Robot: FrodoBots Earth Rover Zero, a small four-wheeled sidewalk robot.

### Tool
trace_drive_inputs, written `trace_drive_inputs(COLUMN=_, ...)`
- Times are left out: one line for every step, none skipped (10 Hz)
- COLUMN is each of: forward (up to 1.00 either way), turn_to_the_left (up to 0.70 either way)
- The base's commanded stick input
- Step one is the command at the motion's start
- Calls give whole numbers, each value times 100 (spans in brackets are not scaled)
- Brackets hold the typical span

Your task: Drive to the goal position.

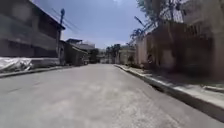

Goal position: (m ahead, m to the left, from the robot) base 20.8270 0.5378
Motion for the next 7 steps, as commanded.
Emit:
trace_drive_inputs(forward=100, turn_to_the_left=3)
trace_drive_inputs(forward=100, turn_to_the_left=3)
trace_drive_inputs(forward=100, turn_to_the_left=3)
trace_drive_inputs(forward=100, turn_to_the_left=3)
trace_drive_inputs(forward=100, turn_to_the_left=3)
trace_drive_inputs(forward=100, turn_to_the_left=3)
trace_drive_inputs(forward=100, turn_to_the_left=3)
